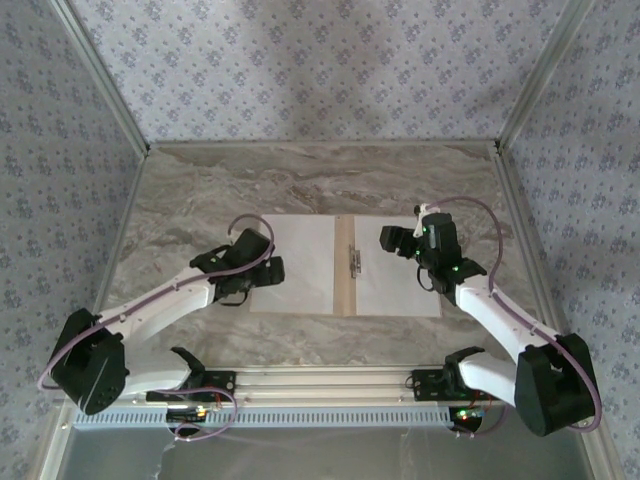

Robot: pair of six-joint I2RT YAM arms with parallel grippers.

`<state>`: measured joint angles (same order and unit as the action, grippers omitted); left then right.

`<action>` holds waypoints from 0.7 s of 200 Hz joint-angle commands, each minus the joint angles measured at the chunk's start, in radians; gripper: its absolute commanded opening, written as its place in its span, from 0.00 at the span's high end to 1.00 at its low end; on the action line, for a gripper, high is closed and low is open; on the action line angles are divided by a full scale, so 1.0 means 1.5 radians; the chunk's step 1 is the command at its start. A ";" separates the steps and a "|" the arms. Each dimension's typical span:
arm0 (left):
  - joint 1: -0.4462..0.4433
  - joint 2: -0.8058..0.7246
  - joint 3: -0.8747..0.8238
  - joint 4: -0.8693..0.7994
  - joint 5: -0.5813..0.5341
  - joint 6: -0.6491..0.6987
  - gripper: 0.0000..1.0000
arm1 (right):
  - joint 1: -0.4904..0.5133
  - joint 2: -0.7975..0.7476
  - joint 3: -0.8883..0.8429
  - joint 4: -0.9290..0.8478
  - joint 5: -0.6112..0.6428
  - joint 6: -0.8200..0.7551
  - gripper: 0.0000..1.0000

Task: Put the files into the folder

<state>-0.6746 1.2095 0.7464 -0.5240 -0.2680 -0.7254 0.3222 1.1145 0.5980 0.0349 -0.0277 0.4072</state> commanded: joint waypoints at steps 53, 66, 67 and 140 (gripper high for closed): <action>0.067 -0.109 -0.130 0.008 0.059 -0.063 0.01 | -0.001 0.030 -0.010 0.048 -0.042 0.027 0.16; 0.077 -0.105 -0.145 0.021 0.104 -0.070 0.03 | 0.001 0.045 -0.006 0.052 -0.049 0.030 0.16; 0.078 -0.105 -0.145 0.022 0.108 -0.071 0.03 | 0.000 0.046 -0.006 0.052 -0.050 0.031 0.16; 0.097 -0.027 -0.143 0.041 0.247 -0.090 0.36 | 0.010 0.089 0.021 0.042 -0.066 0.029 0.16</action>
<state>-0.5339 1.1622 0.5262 -0.4904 0.0158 -0.8436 0.3313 1.2469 0.5938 0.0948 -0.1204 0.4419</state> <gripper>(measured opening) 0.680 0.835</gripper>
